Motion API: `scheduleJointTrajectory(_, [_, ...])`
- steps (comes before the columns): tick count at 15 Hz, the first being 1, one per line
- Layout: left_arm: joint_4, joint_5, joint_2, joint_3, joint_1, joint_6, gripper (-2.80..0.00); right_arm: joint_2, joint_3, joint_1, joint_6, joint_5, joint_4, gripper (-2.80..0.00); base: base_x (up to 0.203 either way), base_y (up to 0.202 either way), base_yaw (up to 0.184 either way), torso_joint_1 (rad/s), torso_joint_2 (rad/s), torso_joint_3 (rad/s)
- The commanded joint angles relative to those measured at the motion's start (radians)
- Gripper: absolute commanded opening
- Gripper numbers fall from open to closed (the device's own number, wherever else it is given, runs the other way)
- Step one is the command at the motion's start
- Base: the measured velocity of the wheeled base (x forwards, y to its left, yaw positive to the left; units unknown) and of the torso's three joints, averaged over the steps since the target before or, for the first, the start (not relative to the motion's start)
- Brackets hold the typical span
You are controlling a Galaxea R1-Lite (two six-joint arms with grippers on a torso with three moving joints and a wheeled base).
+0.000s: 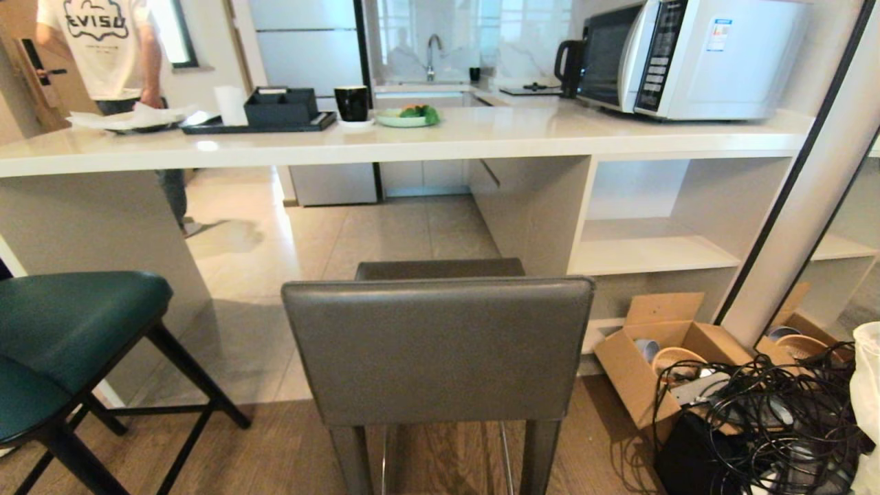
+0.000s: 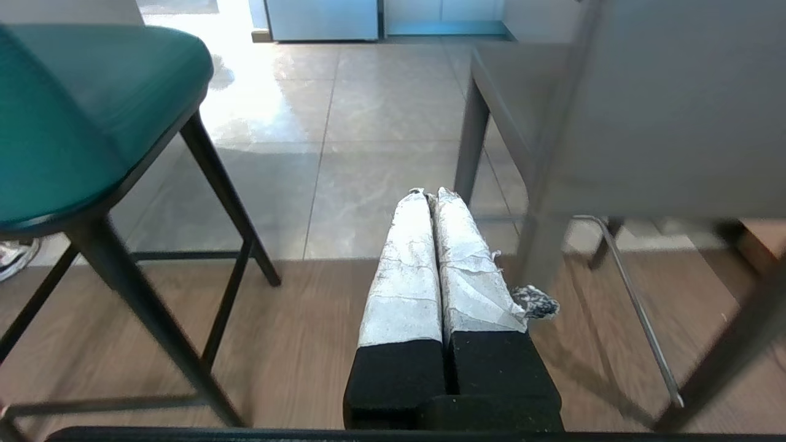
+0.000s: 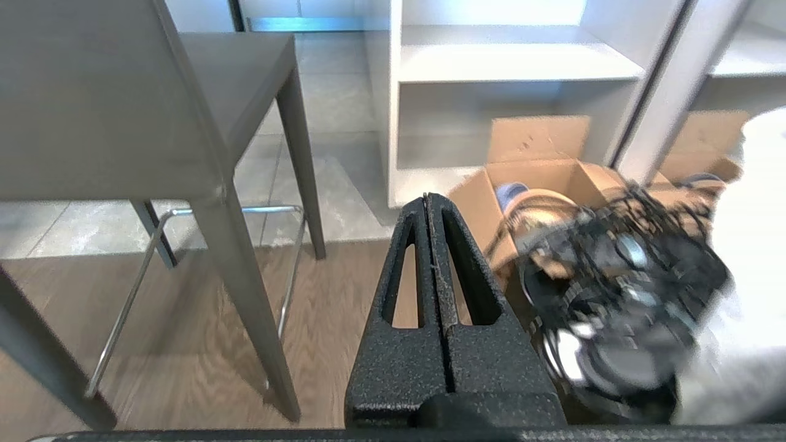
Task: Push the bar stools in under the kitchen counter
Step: Push the gray chair back under the dining table
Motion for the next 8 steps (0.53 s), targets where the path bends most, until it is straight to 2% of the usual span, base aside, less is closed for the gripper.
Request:
scheduleJointTrajectory(1, [-0.001, 0.0, 0.001, 0.0, 0.0, 0.0, -2.8, 0.001, 0.0, 0.0, -0.001, 0.0, -0.001, -2.8, 0.198, 0.0, 0.003, 0.005, 0.0, 0.007])
scheduleJointTrajectory(4, [0.0, 0.0, 0.0, 0.0, 0.0, -0.002, -2.8, 0.001, 0.0, 0.0, 0.0, 0.0, -0.001, -2.8, 0.163, 0.0, 0.004, 0.007, 0.0, 0.001])
scheduleJointTrajectory(8, [0.0, 0.0, 0.0, 0.0, 0.0, -0.002, -2.8, 0.001, 0.0, 0.0, 0.005, -0.001, -0.002, -2.8, 0.0, 0.0, 0.0, 0.0, 0.0, 0.0])
